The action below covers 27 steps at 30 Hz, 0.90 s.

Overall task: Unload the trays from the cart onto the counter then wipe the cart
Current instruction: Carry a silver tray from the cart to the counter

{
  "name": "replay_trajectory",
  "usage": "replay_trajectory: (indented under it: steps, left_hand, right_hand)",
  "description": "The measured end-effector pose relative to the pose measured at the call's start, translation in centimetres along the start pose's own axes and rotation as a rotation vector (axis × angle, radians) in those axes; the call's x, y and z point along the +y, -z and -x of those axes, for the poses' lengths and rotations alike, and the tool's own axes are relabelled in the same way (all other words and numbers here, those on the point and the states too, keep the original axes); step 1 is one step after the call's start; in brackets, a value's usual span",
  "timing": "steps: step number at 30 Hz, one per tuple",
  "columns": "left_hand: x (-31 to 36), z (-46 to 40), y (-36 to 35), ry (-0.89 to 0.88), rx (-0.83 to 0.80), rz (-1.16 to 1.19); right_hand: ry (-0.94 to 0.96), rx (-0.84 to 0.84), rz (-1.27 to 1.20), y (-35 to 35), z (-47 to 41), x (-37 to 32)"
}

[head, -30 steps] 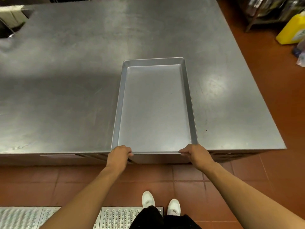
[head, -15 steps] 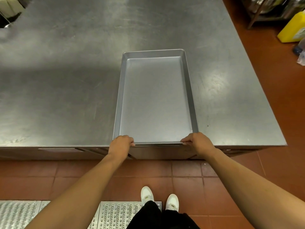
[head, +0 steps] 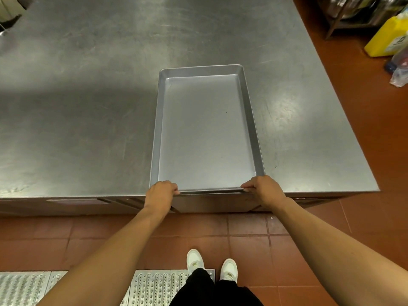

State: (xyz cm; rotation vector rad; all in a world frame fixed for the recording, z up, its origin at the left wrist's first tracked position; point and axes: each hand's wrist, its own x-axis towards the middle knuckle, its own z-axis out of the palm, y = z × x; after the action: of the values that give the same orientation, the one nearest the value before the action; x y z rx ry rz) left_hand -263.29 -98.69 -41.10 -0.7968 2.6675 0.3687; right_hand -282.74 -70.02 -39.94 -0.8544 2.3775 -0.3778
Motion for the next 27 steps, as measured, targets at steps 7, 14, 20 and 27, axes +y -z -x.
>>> replay_trajectory:
  steps: [7, 14, 20, 27]
  left_hand:
    - [0.2, -0.2, 0.1, 0.017, -0.026, -0.012]
    - [0.0, 0.0, 1.5, -0.040, -0.035, 0.033]
    - [0.2, 1.1, 6.6, -0.041, 0.115, 0.261]
    - [0.8, 0.5, 15.2, -0.053, 0.350, 0.387]
  right_hand:
    - [-0.005, -0.015, 0.039, 0.1, -0.5, -0.1]
    - [-0.020, -0.045, -0.039, 0.8, 0.0, -0.5]
    - [-0.004, 0.069, -0.222, 5.2, 0.6, -4.0]
    - [0.085, 0.159, -0.249, 11.0, -1.0, -9.4]
